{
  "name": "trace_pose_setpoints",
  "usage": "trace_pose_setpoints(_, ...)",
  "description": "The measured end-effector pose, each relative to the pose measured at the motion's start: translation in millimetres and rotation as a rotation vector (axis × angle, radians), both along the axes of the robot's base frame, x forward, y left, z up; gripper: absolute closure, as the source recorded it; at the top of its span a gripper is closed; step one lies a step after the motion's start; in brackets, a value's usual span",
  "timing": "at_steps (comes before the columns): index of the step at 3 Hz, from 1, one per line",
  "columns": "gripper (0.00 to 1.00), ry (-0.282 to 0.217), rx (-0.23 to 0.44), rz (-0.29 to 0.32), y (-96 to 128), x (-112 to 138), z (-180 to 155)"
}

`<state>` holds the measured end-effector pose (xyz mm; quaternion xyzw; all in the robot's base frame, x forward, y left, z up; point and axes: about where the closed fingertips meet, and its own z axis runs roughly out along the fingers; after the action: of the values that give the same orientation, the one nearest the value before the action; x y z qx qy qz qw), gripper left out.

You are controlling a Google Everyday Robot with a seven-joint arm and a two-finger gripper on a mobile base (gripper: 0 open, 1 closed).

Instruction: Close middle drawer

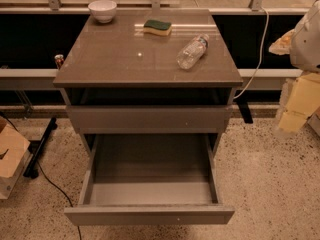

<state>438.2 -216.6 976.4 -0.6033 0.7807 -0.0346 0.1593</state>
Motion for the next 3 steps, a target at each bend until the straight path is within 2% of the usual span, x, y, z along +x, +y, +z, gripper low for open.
trace_pose_setpoints(1,0.00,0.000,0.000,0.000,0,0,0)
trace_pose_setpoints(2,0.19,-0.011,0.000,0.000,1,0,3)
trace_pose_setpoints(3,0.41,0.004,0.020,0.042,11,-2,-15)
